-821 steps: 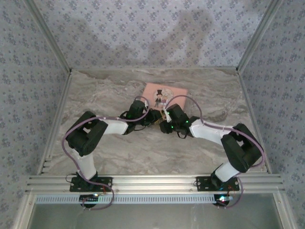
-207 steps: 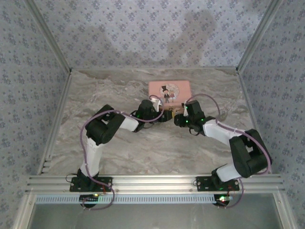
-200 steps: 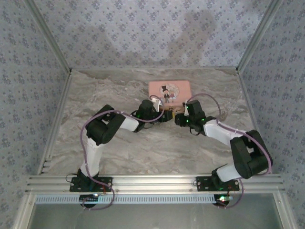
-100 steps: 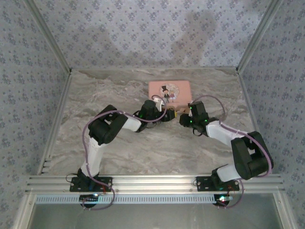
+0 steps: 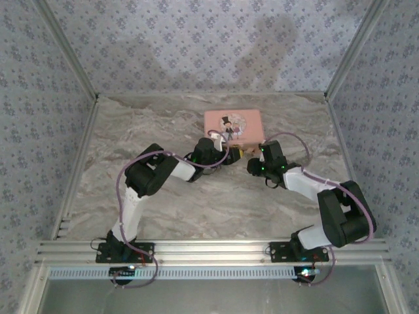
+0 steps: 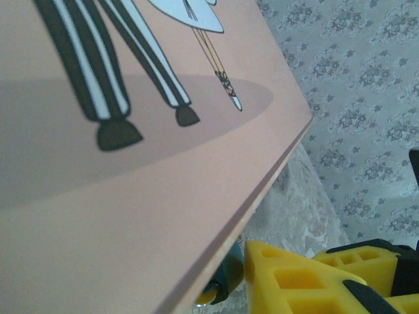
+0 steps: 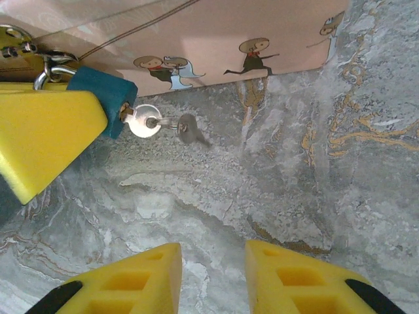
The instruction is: Unlock the padlock with the key
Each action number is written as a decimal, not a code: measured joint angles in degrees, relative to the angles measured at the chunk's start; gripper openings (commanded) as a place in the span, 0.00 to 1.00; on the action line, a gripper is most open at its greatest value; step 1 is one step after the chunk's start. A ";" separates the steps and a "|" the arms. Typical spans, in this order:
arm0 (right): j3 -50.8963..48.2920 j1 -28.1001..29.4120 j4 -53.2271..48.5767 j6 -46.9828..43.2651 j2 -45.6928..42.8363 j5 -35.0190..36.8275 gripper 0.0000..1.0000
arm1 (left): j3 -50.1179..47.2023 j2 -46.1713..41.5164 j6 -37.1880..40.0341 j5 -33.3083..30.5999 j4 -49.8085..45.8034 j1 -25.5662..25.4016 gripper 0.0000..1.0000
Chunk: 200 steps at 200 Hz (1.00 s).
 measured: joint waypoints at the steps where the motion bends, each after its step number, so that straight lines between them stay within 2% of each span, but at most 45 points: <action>1: -0.02 0.00 0.00 0.00 0.00 0.00 0.33 | 0.00 0.00 0.00 -0.02 -0.02 0.00 0.25; 41: -0.22 0.00 0.04 -0.07 0.00 -0.02 0.33 | 0.00 0.31 0.50 -1.22 0.55 0.02 0.11; 83: -0.20 -0.02 0.02 -1.81 0.00 -1.60 0.33 | -0.02 0.31 0.42 -0.79 1.01 0.39 0.04; 143: 0.98 0.00 0.70 -7.65 0.31 -6.27 0.33 | -1.33 -2.10 -0.09 4.81 -2.49 2.21 0.00; 200: 1.05 0.11 5.64 -14.56 1.22 -10.73 0.33 | -2.05 -6.60 -2.38 13.03 -11.52 4.61 0.00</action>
